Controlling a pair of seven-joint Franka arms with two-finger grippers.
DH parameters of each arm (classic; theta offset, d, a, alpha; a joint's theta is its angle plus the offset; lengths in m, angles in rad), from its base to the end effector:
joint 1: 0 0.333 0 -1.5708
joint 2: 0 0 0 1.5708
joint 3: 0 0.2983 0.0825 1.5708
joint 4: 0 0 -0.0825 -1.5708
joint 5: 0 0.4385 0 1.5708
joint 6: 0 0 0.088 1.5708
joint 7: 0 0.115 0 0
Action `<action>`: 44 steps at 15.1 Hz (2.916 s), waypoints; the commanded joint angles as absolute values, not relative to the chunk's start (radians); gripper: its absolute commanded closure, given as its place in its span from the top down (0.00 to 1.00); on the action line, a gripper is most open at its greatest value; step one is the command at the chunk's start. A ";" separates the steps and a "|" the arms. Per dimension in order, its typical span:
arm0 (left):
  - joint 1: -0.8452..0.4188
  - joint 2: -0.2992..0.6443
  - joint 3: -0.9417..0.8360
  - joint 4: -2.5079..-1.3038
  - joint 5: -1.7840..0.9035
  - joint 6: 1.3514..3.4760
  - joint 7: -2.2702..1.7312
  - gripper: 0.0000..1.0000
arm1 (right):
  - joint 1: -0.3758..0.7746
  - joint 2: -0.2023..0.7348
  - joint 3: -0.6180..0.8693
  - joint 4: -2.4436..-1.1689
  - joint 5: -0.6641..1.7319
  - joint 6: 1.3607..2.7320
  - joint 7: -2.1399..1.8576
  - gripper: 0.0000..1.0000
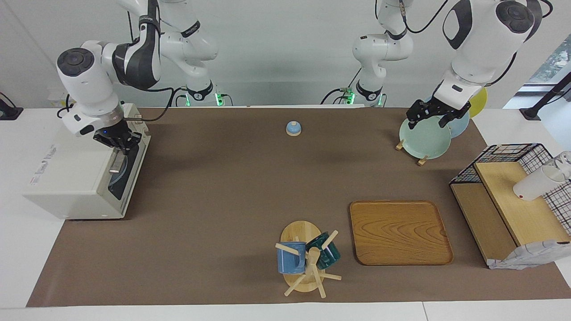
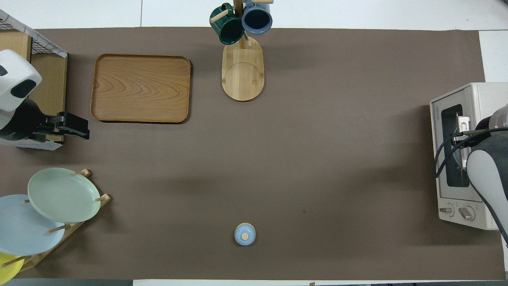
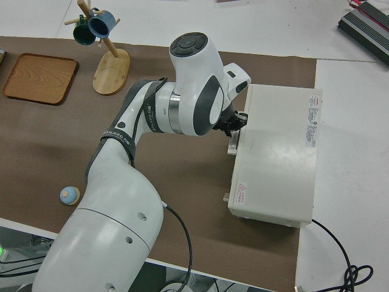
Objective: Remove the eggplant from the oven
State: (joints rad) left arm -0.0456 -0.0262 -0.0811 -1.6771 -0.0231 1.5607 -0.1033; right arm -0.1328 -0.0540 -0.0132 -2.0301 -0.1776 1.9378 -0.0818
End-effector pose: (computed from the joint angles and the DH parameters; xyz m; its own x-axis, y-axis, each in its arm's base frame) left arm 0.5905 -0.0784 0.5580 0.9955 -0.0229 -0.0918 -0.0219 -0.9997 0.0115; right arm 0.5776 -0.0985 0.4210 0.9984 -0.0016 -0.0565 0.0073 -0.9875 0.1576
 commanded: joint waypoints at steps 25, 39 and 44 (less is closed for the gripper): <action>-0.037 -0.038 -0.086 -1.680 -0.021 1.555 -0.110 1.00 | -0.087 0.057 0.002 -2.195 -0.123 2.302 -0.112 0.00; -0.035 -0.038 -0.086 -1.680 -0.021 1.555 -0.110 1.00 | -0.087 0.124 0.003 -2.247 -0.123 2.433 -0.101 0.00; -0.037 -0.038 -0.086 -1.680 -0.021 1.555 -0.110 1.00 | -0.087 0.121 0.005 -2.263 -0.123 2.441 -0.092 0.00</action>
State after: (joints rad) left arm -0.0456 -0.0262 -0.0811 -1.6771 -0.0231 1.5607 -0.1033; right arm -0.0279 0.1199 0.0515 -2.2477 -0.0621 2.4079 -0.0718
